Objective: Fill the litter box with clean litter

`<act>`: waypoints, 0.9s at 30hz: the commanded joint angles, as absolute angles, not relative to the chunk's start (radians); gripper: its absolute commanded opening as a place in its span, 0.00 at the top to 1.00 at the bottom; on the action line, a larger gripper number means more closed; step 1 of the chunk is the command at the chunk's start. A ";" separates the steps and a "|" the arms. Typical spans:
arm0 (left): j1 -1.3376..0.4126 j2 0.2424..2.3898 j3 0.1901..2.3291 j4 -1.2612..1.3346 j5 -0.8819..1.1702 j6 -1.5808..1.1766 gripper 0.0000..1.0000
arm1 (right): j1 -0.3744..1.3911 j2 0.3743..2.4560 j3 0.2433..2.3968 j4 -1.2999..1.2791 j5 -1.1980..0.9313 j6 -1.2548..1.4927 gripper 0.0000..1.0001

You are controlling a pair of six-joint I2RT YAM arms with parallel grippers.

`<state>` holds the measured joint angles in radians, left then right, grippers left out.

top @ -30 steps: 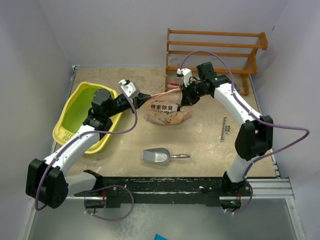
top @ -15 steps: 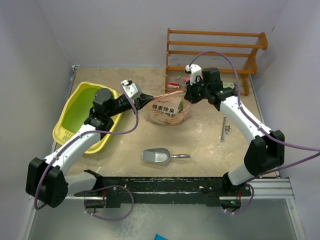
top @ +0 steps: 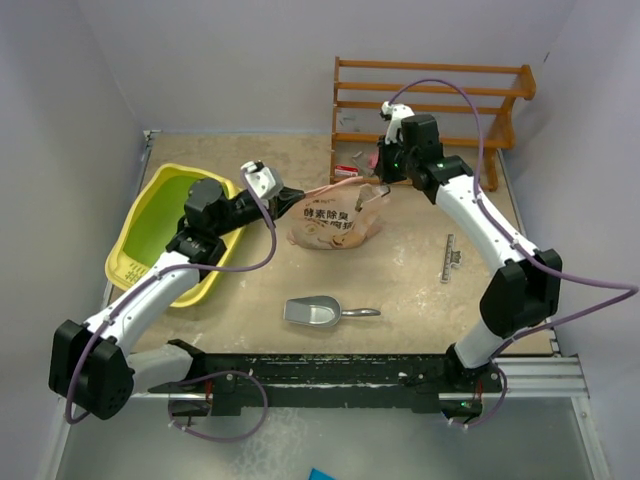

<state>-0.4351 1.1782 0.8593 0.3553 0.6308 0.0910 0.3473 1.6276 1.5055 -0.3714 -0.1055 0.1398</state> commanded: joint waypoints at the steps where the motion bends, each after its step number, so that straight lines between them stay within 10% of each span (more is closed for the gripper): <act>1: -0.438 1.087 0.883 0.471 0.589 0.114 1.00 | 0.321 1.585 1.554 -0.305 0.068 0.178 1.00; 27: -0.439 1.173 0.910 0.499 0.624 0.025 1.00 | 0.327 1.583 1.561 -0.582 -0.446 0.223 1.00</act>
